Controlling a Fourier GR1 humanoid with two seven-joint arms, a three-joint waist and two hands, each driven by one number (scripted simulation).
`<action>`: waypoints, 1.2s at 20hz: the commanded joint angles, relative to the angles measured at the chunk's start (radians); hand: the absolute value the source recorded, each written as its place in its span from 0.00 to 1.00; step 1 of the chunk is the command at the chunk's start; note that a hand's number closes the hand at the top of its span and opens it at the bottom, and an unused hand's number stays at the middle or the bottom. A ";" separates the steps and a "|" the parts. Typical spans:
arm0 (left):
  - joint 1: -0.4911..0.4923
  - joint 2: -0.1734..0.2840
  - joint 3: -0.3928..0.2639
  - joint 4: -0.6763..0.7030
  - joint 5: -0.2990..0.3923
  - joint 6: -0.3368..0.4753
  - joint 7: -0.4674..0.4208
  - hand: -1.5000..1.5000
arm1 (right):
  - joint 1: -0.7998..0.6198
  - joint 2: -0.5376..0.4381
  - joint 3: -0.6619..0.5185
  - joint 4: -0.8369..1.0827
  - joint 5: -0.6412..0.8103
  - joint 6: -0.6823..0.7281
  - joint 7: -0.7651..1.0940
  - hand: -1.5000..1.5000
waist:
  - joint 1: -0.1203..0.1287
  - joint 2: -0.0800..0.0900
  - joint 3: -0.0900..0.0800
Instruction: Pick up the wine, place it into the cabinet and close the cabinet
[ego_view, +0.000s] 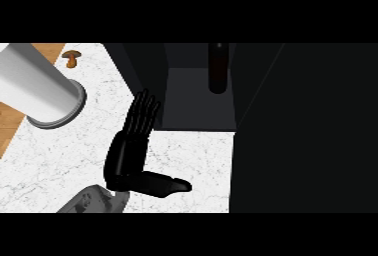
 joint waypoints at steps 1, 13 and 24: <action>0.140 0.092 0.004 -0.245 -0.028 0.046 0.054 0.00 | 0.021 -0.049 -0.074 0.011 -0.074 0.055 -0.025 0.00 | -0.008 0.003 0.000; 0.382 0.198 0.074 -0.467 -0.110 0.108 0.033 0.00 | 0.068 -0.174 0.122 -0.068 -0.071 0.267 0.060 1.00 | -0.009 0.003 -0.001; 0.751 0.357 0.318 -0.592 0.014 -0.116 -0.105 0.00 | 0.082 -0.037 0.492 -0.179 0.010 0.126 0.252 1.00 | -0.001 0.000 -0.003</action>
